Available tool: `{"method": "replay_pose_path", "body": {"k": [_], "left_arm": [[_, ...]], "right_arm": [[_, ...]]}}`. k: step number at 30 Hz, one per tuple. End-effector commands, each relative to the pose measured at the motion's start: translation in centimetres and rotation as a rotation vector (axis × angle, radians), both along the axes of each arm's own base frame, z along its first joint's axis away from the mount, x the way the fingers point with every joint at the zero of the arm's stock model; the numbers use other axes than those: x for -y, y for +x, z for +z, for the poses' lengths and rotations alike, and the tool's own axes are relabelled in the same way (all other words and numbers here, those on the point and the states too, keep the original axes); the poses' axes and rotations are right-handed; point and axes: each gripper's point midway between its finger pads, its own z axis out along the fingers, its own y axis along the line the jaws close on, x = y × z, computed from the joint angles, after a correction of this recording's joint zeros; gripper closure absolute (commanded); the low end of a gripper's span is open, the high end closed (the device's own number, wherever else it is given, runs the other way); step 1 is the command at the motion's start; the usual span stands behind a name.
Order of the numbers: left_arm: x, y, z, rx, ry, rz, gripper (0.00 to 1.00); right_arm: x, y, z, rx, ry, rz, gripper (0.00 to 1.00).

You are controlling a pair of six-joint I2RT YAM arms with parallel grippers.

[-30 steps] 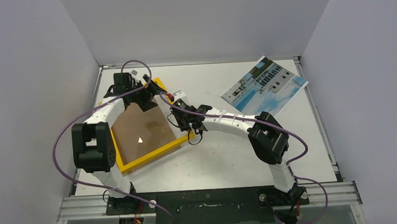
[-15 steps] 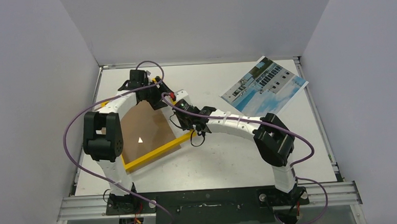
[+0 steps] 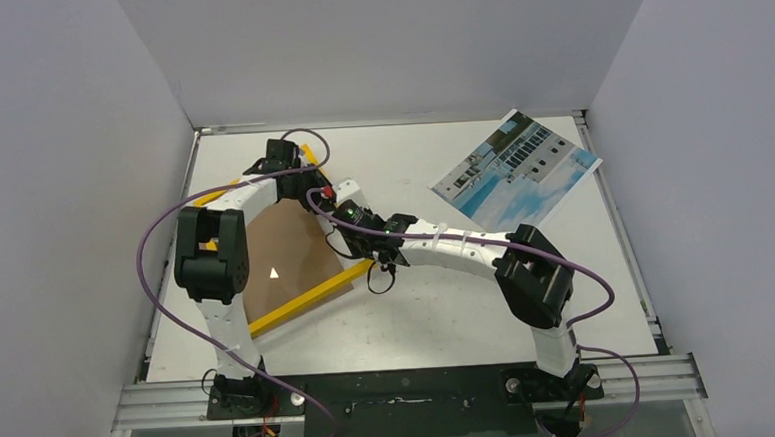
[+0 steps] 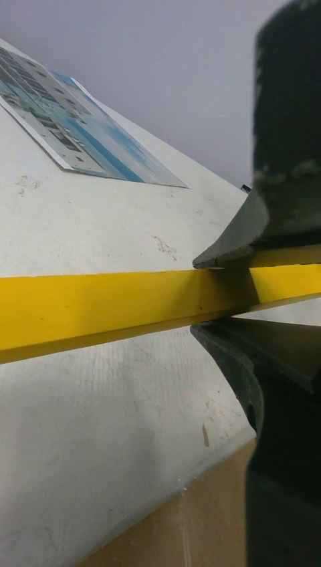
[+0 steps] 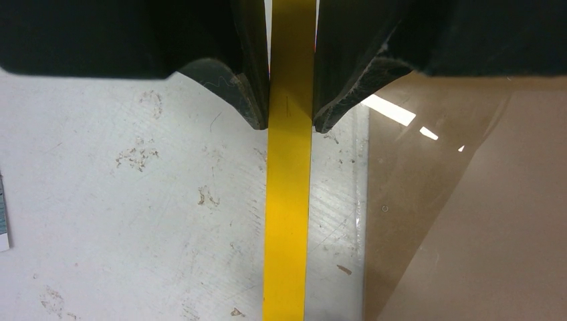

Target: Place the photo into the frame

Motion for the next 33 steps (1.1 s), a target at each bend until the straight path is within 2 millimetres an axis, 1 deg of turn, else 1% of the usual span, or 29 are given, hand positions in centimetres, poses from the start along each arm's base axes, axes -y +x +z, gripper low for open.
{"method": "replay_pose_path", "body": {"k": [1,4,5,8,9,11,14,15,17,19,20,21,23,24,25,26,30,32,33], "left_arm": [[0.9,1.6,2.7,0.089,-0.056,-0.029,0.80],[0.9,1.5,3.2,0.107,-0.073,-0.040,0.97],[0.8,1.4,3.4,0.110,-0.074,-0.042,1.00],[0.5,1.4,4.1,0.124,-0.079,-0.042,1.00],[0.4,1.4,4.4,0.126,-0.078,-0.042,1.00],[0.1,1.4,4.9,0.124,-0.071,-0.042,1.00],[-0.3,1.4,5.7,0.123,-0.070,-0.035,1.00],[-0.4,1.4,6.0,0.126,-0.074,-0.032,1.00],[-0.6,1.3,6.7,0.135,-0.081,-0.029,1.00],[-0.7,1.3,7.4,0.140,-0.087,-0.026,1.00],[-0.7,1.2,7.8,0.144,-0.092,-0.026,1.00],[-0.7,1.1,8.1,0.145,-0.095,-0.026,1.00],[-0.8,0.9,8.7,0.153,-0.098,-0.025,1.00],[-0.8,0.8,8.9,0.155,-0.095,-0.025,1.00],[-0.9,0.7,9.0,0.156,-0.093,-0.025,1.00],[-0.9,0.5,9.2,0.154,-0.092,-0.026,1.00],[-1.3,0.1,9.9,0.160,-0.094,-0.022,1.00],[-1.3,0.0,10.5,0.174,-0.095,-0.025,1.00],[-1.3,-0.1,10.9,0.180,-0.094,-0.026,1.00]], "right_arm": [[-1.6,0.3,5.1,0.078,0.118,0.034,0.92],[-2.7,-0.3,5.3,0.048,0.144,0.080,0.91],[-2.8,-0.4,5.3,0.040,0.155,0.088,0.90],[-3.1,-0.3,5.1,-0.006,0.191,0.086,0.87],[-3.2,-0.2,5.3,-0.021,0.200,0.083,0.83],[-3.3,-0.1,6.0,-0.043,0.219,0.086,0.69],[-3.4,-0.3,7.3,-0.069,0.284,0.103,0.44],[-3.4,-0.1,7.9,-0.076,0.322,0.108,0.40],[-3.2,0.4,8.9,-0.109,0.408,0.112,0.34],[-2.6,1.2,9.6,-0.142,0.504,0.099,0.33],[-2.2,1.6,9.6,-0.160,0.549,0.091,0.32],[-1.7,1.9,10.2,-0.168,0.608,0.081,0.31],[-0.9,2.5,10.8,-0.170,0.686,0.079,0.27],[-0.5,2.7,10.6,-0.178,0.707,0.077,0.26],[-0.5,3.0,10.9,-0.171,0.736,0.095,0.25],[-0.6,3.1,10.7,-0.183,0.748,0.106,0.25],[-1.7,3.5,8.9,-0.258,0.754,0.110,0.25],[-2.3,3.9,8.4,-0.287,0.787,0.097,0.25],[-2.6,4.1,8.4,-0.297,0.816,0.096,0.25]]}}
